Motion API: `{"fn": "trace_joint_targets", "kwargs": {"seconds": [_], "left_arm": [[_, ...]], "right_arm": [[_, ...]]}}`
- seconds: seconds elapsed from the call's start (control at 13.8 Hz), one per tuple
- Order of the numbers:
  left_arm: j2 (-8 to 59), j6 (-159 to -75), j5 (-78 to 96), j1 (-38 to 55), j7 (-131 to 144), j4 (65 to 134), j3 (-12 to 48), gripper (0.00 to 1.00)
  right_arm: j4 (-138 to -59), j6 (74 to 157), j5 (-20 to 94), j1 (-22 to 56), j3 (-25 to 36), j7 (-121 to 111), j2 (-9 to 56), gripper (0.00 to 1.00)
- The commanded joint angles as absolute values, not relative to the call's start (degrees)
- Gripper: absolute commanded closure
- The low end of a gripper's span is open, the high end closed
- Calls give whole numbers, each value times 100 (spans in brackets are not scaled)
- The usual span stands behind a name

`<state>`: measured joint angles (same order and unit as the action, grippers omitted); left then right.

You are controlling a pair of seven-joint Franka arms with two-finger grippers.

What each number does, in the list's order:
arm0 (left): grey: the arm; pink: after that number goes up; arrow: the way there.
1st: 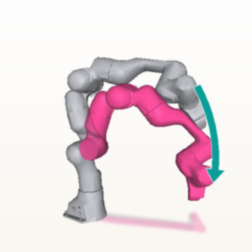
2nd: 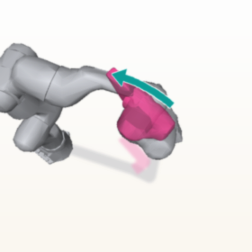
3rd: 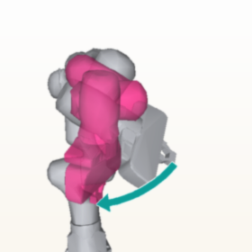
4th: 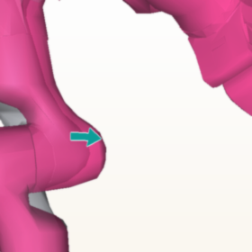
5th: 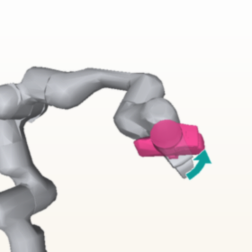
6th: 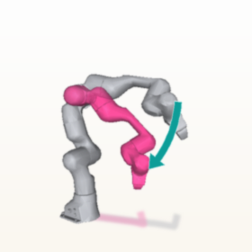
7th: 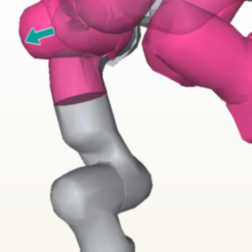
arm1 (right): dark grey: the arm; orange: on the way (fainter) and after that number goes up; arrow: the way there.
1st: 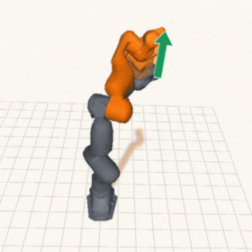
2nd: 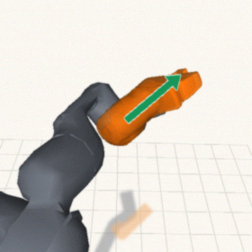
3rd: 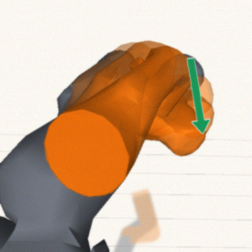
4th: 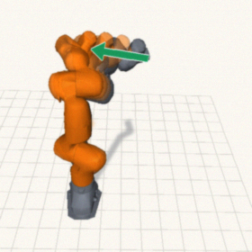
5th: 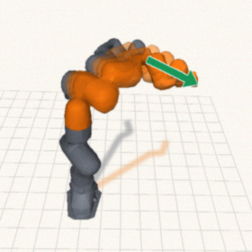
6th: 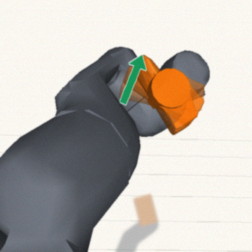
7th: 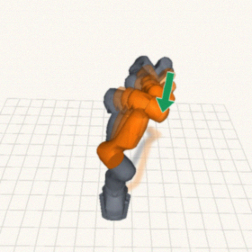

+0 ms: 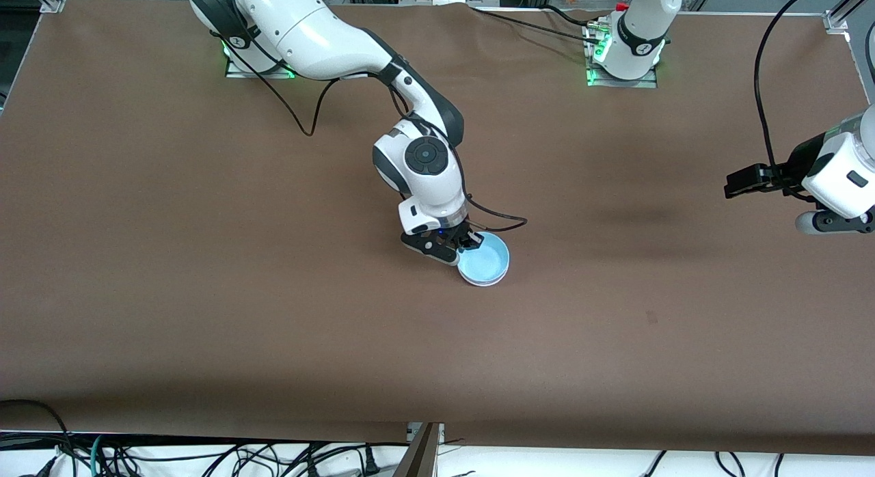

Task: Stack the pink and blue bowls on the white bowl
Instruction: 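Lower the blue bowl into the pink bowl and open the right gripper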

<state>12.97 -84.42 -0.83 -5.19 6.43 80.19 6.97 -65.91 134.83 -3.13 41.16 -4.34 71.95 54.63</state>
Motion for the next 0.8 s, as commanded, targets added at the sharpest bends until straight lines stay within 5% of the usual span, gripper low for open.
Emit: {"fn": "trace_joint_targets", "kwargs": {"seconds": [0.0, 0.07, 0.15, 0.73], "left_arm": [[1371, -8376, -114, -554, 536, 7779, 738, 0], [1380, -8376, -114, -554, 536, 7770, 738, 0], [1380, -8376, -114, -554, 536, 7770, 738, 0], [1397, -8376, -176, -519, 527, 7752, 738, 0]], "right_arm": [[-6398, 13491, -334, 4096, -492, 7128, 5546, 55], [-6390, 13509, -334, 4087, -492, 7102, 5546, 7], [-6372, 13509, -343, 4096, -483, 7084, 5537, 0], [-6346, 13220, -334, 4026, -483, 7031, 5458, 0]]}}
